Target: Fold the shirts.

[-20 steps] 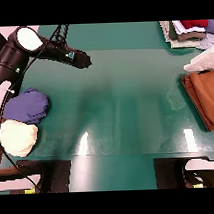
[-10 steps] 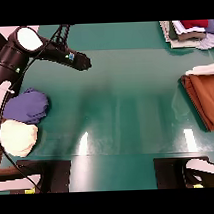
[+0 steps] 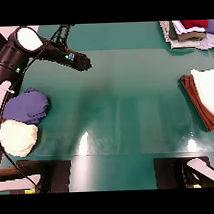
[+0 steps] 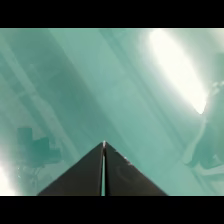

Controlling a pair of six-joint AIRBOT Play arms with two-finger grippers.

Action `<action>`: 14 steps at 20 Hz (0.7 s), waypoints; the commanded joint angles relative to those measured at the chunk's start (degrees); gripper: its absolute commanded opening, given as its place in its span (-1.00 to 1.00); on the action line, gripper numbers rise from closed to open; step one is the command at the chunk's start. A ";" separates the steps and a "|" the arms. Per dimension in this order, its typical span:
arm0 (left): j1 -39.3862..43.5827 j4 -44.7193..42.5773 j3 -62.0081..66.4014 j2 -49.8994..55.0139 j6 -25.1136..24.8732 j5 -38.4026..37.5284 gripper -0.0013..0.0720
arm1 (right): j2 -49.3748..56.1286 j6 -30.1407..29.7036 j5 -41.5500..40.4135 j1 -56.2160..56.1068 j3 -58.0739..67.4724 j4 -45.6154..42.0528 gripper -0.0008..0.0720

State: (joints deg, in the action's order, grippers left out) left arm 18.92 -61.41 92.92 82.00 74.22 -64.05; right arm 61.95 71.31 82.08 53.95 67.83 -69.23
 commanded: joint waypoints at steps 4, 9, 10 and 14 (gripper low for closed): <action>0.02 0.00 -0.02 0.02 -1.18 -0.04 -0.90 | -4.46 4.44 0.37 5.11 -4.26 -1.84 0.45; 0.02 0.04 -0.02 0.00 -1.16 1.01 -0.90 | -9.40 4.96 -1.66 -1.57 -4.39 23.06 0.44; 0.02 0.09 -0.02 -0.04 -1.14 0.48 -0.90 | -10.12 4.96 -2.25 -5.42 -4.37 25.11 0.44; 0.02 0.13 -0.02 -0.04 -1.16 1.66 -0.90 | -10.91 4.94 -4.44 -22.29 -4.39 25.68 0.39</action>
State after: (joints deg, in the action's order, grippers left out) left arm 18.92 -61.30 92.92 82.00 73.06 -63.35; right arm 51.92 75.96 79.37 41.63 63.46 -47.48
